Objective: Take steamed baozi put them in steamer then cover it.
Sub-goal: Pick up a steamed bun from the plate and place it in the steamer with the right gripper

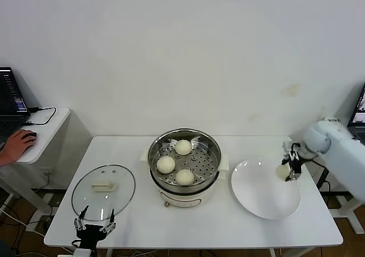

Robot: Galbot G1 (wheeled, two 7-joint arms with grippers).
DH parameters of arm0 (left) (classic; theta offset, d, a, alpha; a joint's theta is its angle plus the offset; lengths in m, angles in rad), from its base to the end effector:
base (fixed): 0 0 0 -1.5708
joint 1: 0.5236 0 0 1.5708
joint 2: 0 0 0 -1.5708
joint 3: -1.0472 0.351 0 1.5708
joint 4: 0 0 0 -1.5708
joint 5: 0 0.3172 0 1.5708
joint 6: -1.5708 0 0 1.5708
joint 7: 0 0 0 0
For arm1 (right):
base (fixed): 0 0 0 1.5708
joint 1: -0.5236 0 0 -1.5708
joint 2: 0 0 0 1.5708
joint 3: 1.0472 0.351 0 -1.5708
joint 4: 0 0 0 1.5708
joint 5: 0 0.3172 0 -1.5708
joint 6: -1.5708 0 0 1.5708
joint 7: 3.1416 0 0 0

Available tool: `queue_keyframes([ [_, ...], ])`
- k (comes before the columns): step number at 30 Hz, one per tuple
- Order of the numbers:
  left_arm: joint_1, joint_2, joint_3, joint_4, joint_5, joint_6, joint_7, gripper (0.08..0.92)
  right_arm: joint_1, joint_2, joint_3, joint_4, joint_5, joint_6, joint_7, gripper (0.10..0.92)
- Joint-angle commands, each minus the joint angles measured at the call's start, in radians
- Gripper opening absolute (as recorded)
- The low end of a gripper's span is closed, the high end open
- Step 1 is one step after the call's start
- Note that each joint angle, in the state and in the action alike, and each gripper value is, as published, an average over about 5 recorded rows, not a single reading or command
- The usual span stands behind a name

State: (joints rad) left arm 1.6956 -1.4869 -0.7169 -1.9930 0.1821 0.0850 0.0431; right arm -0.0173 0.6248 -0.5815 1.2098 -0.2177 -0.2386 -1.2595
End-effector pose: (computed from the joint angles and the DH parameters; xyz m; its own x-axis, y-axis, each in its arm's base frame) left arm 0.0961 0.0739 -0.3433 -0.9469 -0.1273 0.2952 -0.0203 0.9401 0.3404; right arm 0.4852 -0.2205 -0.1360 -0.2014 -0.0396 0.9787 -0.9787 0.0489 -0.1994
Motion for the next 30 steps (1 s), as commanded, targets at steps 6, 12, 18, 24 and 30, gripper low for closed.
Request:
queue_keyframes([
  [6, 0.000, 0.001, -0.011, -0.030, 0.022, -0.002, -0.005, 0.823, 0.489, 0.098, -0.322, 0.147, 0.379, -0.150, -0.066, 0.653],
  [12, -0.004, -0.005, -0.025, -0.057, 0.026, 0.001, -0.005, 0.823, 0.617, 0.240, -0.455, 0.105, 0.434, -0.174, -0.071, 0.655],
  [18, -0.001, -0.001, -0.034, -0.079, 0.032, 0.000, -0.004, 0.823, 0.671, 0.397, -0.556, 0.045, 0.487, -0.199, -0.074, 0.657],
  [24, -0.001, 0.001, -0.051, -0.091, 0.025, 0.004, 0.001, 0.823, 0.641, 0.489, -0.574, 0.008, 0.488, -0.214, -0.072, 0.654],
  [30, -0.003, 0.004, -0.052, -0.088, 0.019, 0.006, 0.001, 0.823, 0.623, 0.538, -0.640, 0.001, 0.492, -0.222, -0.064, 0.653],
])
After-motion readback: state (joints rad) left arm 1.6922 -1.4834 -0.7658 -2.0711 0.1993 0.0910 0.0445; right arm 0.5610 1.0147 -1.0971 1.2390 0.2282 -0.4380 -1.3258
